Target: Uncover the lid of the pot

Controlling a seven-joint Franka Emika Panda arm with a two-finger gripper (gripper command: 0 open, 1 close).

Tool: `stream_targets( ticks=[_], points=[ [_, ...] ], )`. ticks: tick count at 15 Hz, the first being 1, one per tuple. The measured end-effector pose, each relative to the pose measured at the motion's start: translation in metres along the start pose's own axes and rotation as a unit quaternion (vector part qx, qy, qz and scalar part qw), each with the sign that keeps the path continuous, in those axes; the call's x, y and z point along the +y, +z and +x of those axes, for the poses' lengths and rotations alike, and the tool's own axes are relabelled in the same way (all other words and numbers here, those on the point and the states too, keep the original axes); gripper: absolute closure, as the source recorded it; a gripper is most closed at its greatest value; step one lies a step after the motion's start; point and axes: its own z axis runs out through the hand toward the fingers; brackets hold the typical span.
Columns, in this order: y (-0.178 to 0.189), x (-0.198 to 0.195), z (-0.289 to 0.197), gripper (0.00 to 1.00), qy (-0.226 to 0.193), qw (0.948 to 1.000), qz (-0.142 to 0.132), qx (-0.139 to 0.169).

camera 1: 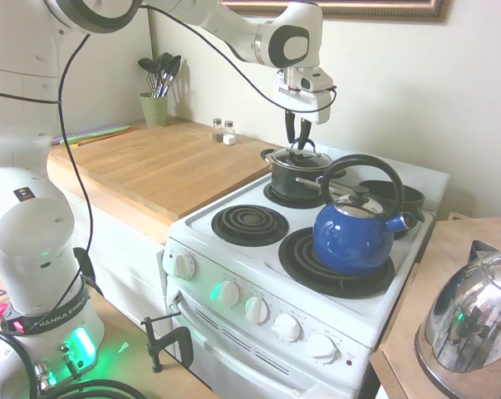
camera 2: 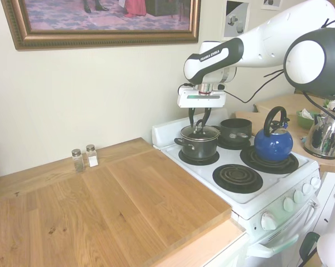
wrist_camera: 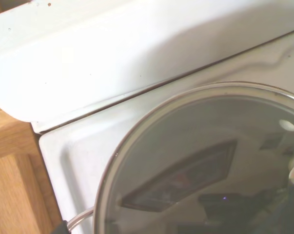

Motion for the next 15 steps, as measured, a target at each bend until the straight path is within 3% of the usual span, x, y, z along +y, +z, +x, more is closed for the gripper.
stream_targets(
  ticks=[5, 15],
  points=[
    [0.004, 0.002, 0.005, 1.0, 0.004, 1.0, 0.0, 0.001],
    [-0.005, 0.016, -0.011, 1.0, -0.008, 0.9991, 0.04, 0.015]
  ],
)
